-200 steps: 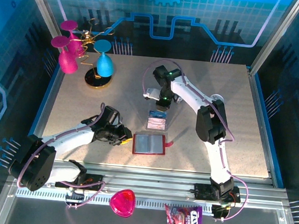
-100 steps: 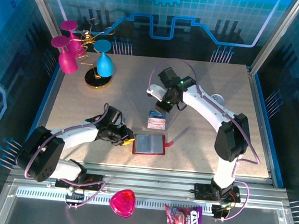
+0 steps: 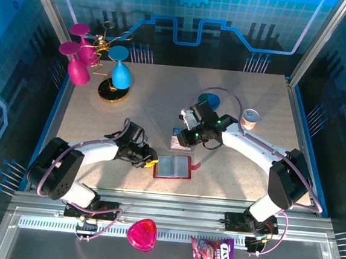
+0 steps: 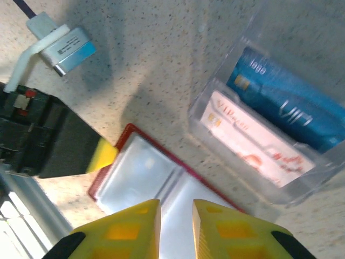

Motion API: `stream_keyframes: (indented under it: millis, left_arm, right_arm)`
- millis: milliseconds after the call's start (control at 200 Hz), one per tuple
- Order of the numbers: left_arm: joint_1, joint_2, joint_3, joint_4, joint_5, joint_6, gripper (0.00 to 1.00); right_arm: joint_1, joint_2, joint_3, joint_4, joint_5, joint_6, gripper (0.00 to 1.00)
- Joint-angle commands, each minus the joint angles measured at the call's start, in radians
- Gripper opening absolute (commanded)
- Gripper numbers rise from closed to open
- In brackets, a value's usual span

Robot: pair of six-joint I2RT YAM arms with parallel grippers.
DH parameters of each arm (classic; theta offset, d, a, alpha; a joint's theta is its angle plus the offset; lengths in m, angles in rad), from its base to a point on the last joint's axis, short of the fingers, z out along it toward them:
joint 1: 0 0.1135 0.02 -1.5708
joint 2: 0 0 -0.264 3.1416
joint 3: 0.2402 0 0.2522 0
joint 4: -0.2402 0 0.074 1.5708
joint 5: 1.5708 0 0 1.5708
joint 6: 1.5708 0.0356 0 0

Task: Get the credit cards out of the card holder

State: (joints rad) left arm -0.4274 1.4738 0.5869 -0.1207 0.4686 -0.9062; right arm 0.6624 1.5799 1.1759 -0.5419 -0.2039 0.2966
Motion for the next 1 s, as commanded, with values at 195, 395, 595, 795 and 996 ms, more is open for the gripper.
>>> stream_keyframes:
  millis: [195,395,595,795,996]
  left_arm:
    - [-0.002,0.027,0.033,0.026,0.041,0.018,0.23]
    - [-0.002,-0.014,0.032,-0.008,0.025,0.023,0.22]
    - [-0.008,-0.033,0.007,-0.013,0.034,0.017,0.15]
    - [-0.017,-0.026,-0.026,-0.008,0.031,0.010,0.12]
    - [-0.017,-0.020,-0.038,-0.001,0.021,0.006,0.10]
  right_arm:
    - [0.063,-0.014,-0.121,0.128,-0.136,0.318,0.20]
    - [0.084,0.023,-0.195,0.249,-0.250,0.464,0.18]
    - [0.100,0.083,-0.215,0.318,-0.290,0.534,0.22]
    - [0.109,0.126,-0.197,0.313,-0.299,0.540,0.24]
    - [0.114,0.152,-0.195,0.315,-0.305,0.541,0.25]
